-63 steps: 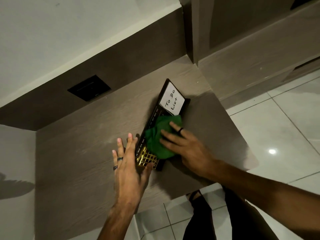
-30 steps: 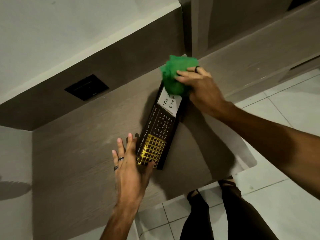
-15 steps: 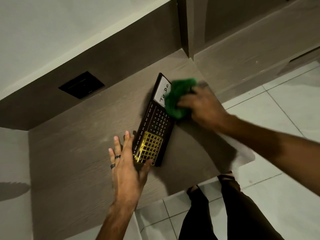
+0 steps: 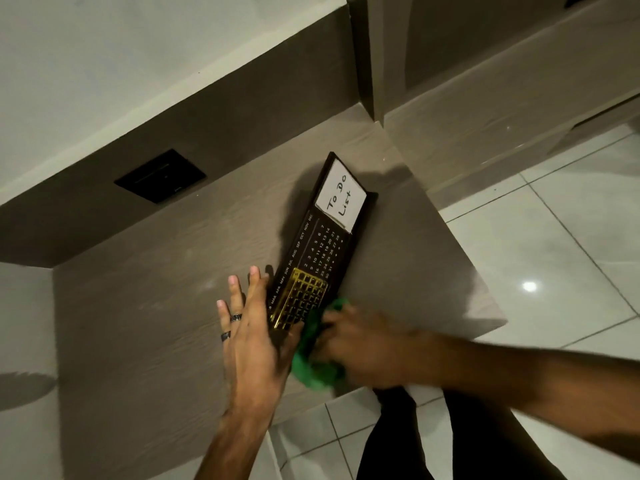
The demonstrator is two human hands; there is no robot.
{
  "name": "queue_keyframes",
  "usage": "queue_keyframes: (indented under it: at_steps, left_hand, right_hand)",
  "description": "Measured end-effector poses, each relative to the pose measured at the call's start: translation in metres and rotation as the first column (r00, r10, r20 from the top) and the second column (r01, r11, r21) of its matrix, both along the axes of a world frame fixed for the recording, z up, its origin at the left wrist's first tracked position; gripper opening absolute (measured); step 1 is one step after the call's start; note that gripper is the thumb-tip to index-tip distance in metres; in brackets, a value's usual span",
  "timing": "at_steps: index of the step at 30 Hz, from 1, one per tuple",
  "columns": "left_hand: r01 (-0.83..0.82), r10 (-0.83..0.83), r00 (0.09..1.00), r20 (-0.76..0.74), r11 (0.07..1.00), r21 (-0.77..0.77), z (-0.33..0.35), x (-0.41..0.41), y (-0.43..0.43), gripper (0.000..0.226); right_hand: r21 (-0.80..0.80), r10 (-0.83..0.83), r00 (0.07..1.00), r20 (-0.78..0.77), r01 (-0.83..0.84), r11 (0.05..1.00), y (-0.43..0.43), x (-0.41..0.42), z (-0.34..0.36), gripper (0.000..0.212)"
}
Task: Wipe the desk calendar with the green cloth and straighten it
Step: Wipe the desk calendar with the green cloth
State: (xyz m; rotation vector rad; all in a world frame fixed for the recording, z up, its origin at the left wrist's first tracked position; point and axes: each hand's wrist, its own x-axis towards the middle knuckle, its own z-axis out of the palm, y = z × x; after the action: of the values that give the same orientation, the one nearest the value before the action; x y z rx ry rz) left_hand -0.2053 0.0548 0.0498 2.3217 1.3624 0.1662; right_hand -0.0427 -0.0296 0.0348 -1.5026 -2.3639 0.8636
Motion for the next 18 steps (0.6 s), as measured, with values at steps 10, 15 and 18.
queue_keyframes:
  at_steps: [10,15,18]
  left_hand:
    - [0.019,-0.019,1.0,0.005,0.998,0.063,-0.001,0.001,0.001,0.104]
    - [0.028,-0.027,1.0,-0.014,0.997,0.065,-0.003,0.0,0.002,0.103]
    - [0.036,-0.036,0.999,0.009,0.997,0.067,0.0,0.001,0.0,0.104]
  right_hand:
    - [0.136,-0.43,0.881,0.199,0.41,0.902,0.048,0.087,0.011,0.038]
    - [0.105,-0.105,0.981,0.162,0.089,0.99,0.022,0.018,0.008,0.022]
    - [0.07,-0.168,0.971,0.172,0.158,0.985,0.025,0.045,0.002,0.035]
